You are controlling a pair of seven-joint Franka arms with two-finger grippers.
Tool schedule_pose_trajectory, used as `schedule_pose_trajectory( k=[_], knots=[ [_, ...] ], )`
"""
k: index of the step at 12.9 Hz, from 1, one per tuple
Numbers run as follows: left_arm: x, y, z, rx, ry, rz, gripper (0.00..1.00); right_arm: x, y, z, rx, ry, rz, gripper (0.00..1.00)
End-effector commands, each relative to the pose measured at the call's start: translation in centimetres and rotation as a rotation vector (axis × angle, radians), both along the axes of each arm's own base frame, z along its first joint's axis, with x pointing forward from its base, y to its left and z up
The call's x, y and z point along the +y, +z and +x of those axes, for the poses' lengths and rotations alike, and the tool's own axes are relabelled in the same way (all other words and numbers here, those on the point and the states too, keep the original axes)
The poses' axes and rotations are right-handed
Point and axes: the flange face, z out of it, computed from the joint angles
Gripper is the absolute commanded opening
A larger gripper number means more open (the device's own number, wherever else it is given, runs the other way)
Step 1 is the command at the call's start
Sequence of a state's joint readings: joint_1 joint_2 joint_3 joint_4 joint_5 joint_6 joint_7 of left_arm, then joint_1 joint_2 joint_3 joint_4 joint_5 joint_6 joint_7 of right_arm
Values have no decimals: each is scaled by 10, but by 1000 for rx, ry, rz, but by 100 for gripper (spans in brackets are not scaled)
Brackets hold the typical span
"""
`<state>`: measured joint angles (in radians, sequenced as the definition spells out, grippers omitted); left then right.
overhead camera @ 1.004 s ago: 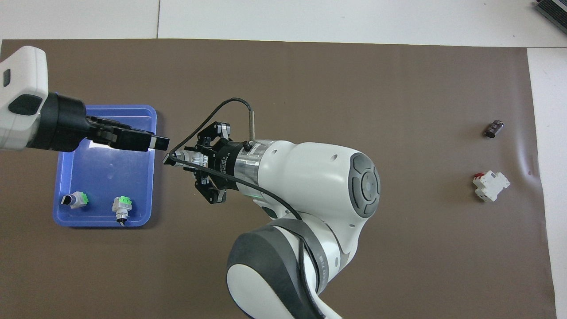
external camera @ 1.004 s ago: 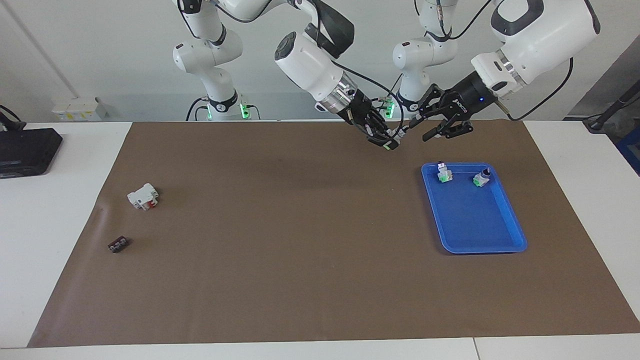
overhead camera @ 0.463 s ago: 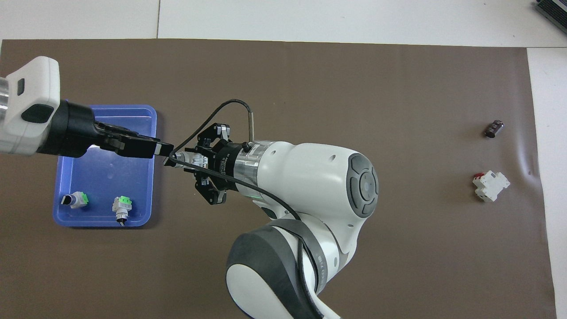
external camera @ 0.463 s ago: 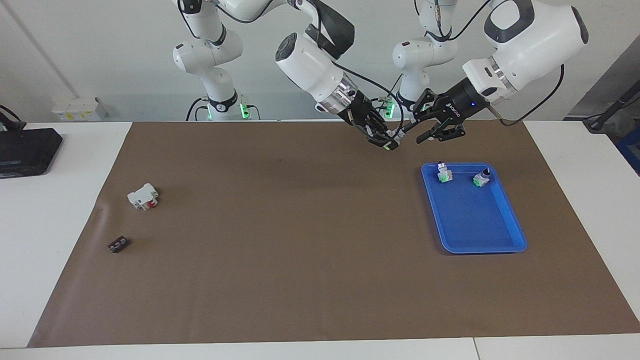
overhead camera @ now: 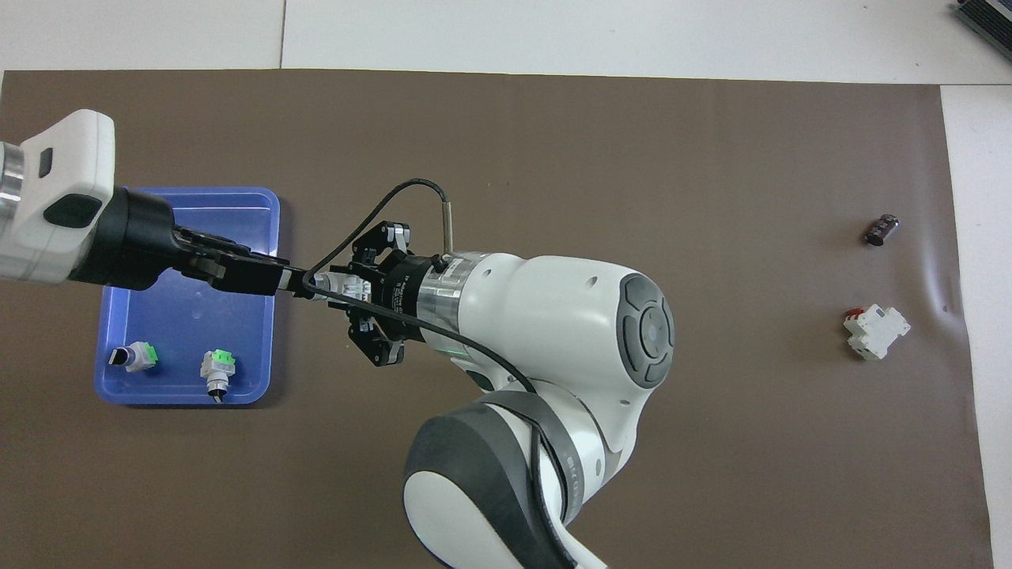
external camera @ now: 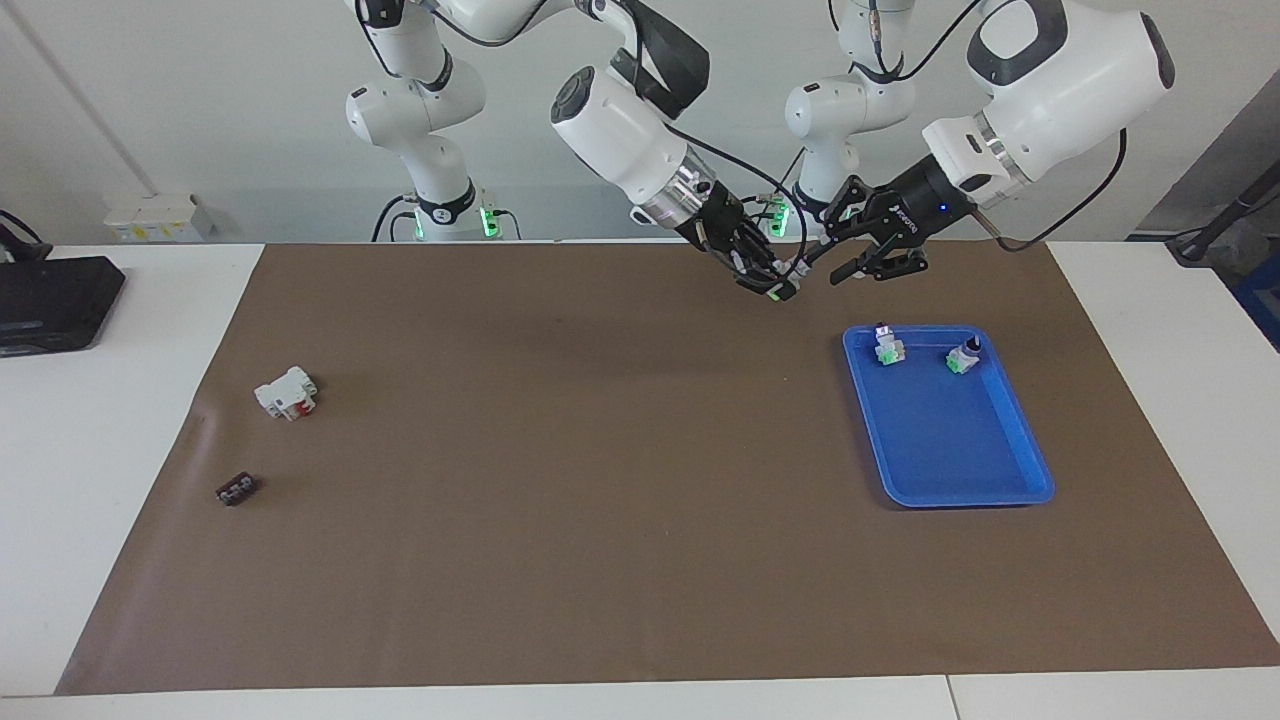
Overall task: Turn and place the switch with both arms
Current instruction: 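Reach the left gripper toward the switch held by the right gripper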
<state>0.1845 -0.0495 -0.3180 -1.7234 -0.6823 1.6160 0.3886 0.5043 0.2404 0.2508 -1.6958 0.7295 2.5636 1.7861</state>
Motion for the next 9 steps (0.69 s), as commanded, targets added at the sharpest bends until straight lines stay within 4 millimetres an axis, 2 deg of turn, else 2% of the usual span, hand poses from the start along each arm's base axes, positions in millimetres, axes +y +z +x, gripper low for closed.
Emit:
schedule_pose_trajectory(
  k=[1,7,9],
  knots=[
    [-1,7,-14,-5,-15,-18,49,0,2,1,-10,0,1,0],
    [-4,8,-12,-38,6,-15,48,-1,1,1,-9,-1,-2,0],
    [-12,1,-12,-52,14,-13,47,-1,1,1,-9,-1,-2,0]
  ],
)
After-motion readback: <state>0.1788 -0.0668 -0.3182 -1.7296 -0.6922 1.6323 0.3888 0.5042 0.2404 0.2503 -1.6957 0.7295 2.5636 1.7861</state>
